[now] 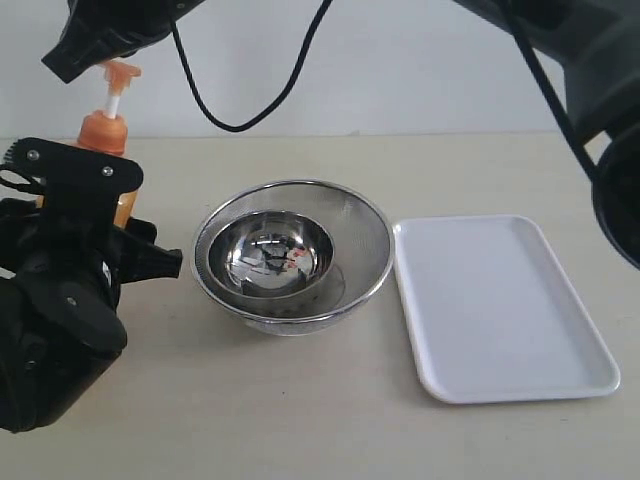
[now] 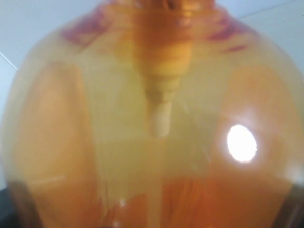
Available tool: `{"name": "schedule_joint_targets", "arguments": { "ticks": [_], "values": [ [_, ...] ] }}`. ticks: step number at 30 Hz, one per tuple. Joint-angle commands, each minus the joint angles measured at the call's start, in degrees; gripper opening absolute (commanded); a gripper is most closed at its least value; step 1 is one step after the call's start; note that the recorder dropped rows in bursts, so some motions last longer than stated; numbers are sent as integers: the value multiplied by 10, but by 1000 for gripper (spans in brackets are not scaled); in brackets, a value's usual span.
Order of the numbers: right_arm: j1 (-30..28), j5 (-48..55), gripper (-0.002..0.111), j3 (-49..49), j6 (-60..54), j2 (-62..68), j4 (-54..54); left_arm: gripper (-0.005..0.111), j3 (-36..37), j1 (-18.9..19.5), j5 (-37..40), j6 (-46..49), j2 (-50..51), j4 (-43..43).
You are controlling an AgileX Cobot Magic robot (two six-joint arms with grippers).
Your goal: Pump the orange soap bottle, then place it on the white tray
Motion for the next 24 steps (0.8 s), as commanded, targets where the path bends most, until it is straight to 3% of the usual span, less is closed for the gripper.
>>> {"name": "schedule_joint_targets", "arguments": {
  "ticks": [1,24],
  "values": [
    [3,-1,0,-1,-3,-1,5,5,-4,-3,34,8,-4,29],
    [3,59,0,-1,-6,-9,20,5,-4,-3,18,7,-4,29]
  ]
}}
